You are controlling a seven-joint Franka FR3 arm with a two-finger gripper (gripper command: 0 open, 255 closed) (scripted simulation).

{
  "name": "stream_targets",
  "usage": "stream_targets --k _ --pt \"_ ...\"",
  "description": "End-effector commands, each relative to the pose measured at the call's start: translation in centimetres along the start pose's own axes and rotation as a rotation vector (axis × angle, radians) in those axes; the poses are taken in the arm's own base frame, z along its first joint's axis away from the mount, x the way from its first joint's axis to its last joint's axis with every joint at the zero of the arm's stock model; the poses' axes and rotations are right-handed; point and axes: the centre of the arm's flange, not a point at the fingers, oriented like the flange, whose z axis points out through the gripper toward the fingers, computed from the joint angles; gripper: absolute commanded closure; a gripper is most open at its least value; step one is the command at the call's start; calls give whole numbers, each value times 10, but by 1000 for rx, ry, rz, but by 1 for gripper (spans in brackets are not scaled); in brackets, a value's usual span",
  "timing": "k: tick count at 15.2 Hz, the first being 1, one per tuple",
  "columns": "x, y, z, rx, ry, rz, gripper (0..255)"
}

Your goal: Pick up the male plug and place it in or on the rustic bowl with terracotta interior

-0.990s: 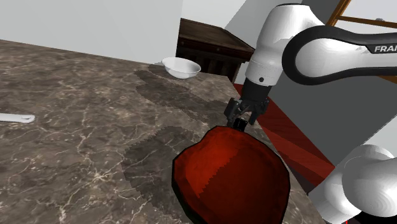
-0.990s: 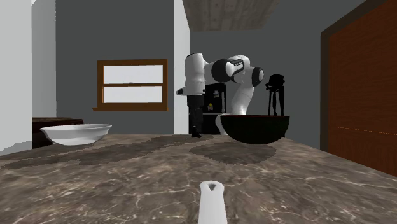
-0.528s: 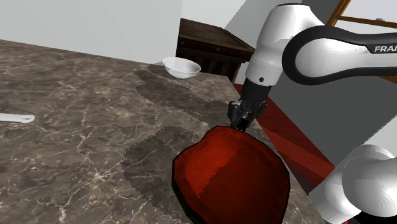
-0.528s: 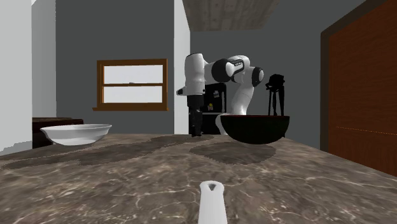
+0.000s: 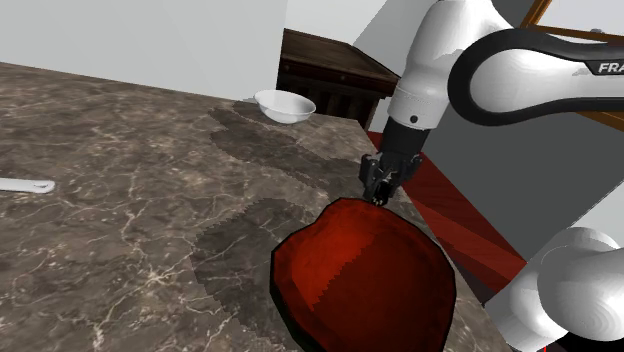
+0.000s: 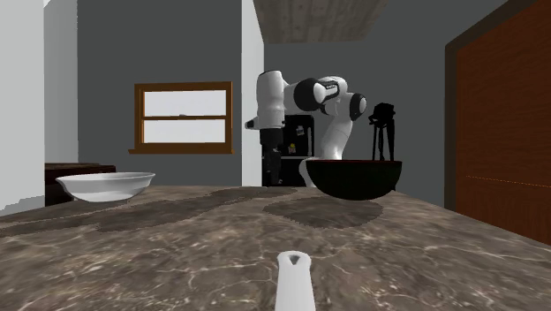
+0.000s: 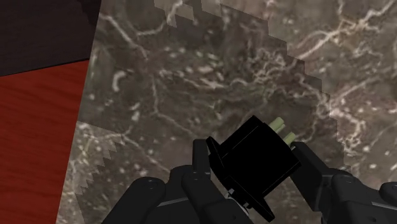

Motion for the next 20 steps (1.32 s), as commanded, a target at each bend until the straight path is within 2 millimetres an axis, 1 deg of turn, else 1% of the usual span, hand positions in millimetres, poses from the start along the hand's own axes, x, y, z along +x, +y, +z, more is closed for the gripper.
stream_targets --k 1,20 --pt "0 1 -10 0 0 0 255" --pt "-3 2 -111 0 0 0 255"
